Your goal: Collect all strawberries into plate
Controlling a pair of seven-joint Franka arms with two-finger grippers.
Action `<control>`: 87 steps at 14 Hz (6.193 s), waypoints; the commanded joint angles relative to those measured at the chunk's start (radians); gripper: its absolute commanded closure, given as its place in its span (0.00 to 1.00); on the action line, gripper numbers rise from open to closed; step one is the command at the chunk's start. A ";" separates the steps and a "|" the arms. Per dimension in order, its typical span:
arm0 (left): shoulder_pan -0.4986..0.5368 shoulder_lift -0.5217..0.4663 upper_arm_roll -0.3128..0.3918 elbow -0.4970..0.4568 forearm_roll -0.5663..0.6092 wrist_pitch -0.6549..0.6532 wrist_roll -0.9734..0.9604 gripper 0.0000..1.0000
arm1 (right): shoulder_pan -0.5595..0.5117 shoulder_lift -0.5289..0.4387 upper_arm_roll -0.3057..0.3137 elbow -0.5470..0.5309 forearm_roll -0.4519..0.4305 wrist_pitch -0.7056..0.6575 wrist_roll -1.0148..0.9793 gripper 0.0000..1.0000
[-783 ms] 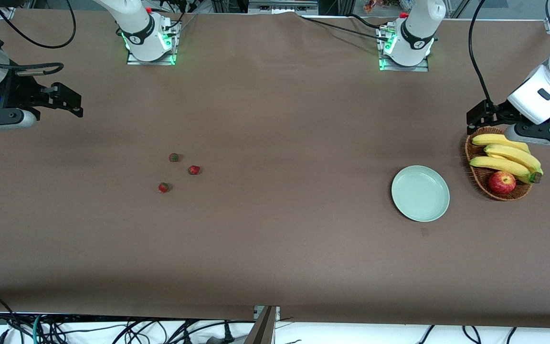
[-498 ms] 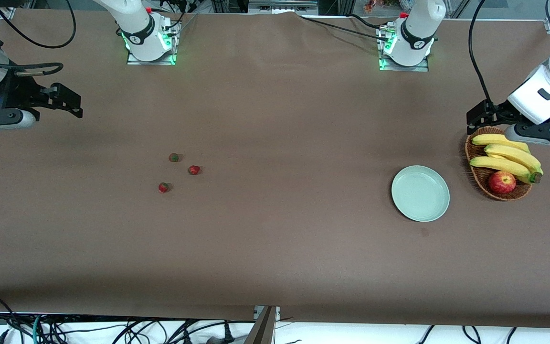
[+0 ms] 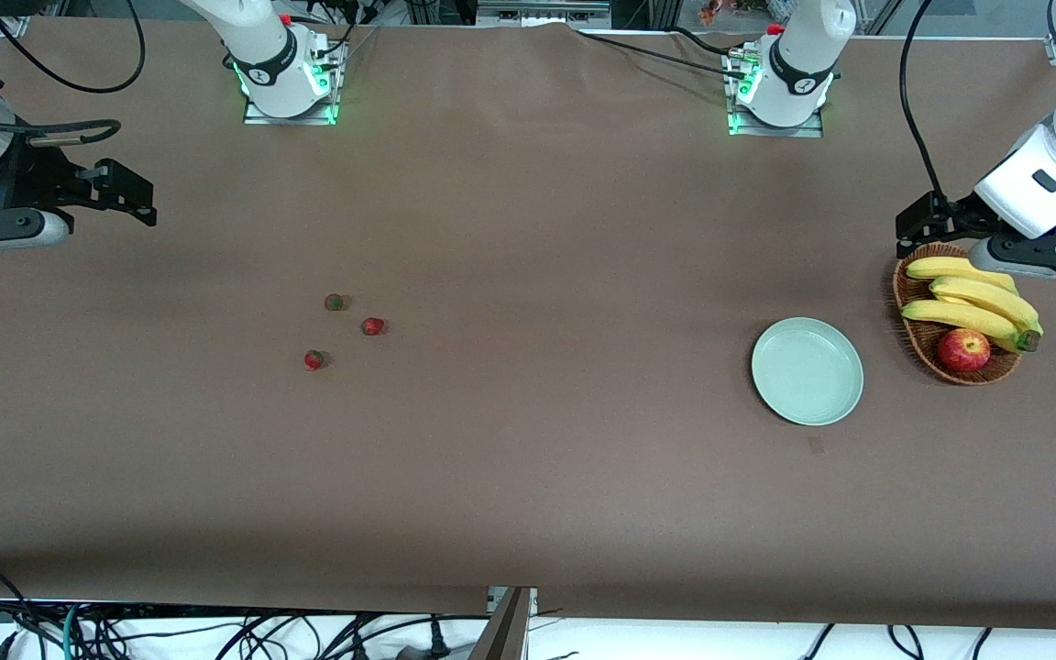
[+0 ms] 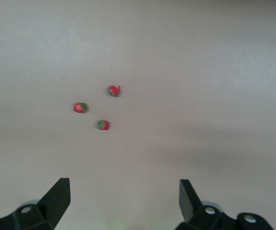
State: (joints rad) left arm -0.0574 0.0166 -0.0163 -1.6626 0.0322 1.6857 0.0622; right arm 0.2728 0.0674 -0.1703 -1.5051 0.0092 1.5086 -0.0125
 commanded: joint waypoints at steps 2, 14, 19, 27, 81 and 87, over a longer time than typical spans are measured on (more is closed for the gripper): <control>0.001 0.000 0.001 0.012 -0.014 -0.006 -0.002 0.00 | -0.015 -0.005 0.012 -0.018 -0.012 -0.004 -0.012 0.00; 0.001 0.000 0.001 0.010 -0.014 -0.006 -0.002 0.00 | -0.007 0.028 0.015 -0.280 -0.006 0.270 0.038 0.00; 0.001 0.000 0.001 0.012 -0.012 -0.006 -0.002 0.00 | 0.037 0.273 0.020 -0.314 0.014 0.545 0.146 0.00; 0.001 0.000 0.001 0.012 -0.014 -0.006 -0.002 0.00 | 0.051 0.509 0.029 -0.316 0.149 0.788 0.166 0.01; -0.154 0.276 -0.010 0.023 -0.051 0.090 -0.015 0.00 | 0.422 0.711 0.033 0.276 0.199 0.554 0.857 0.19; -0.257 0.540 -0.010 0.009 -0.213 0.521 -0.021 0.00 | 0.421 0.499 -0.135 -0.252 0.202 0.717 0.436 0.19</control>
State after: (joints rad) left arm -0.2694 0.4790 -0.0375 -1.6734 -0.1529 2.1043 0.0432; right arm 0.6772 0.6845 -0.2879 -1.5189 0.2004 2.1172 0.5011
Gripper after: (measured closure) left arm 0.000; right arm 0.189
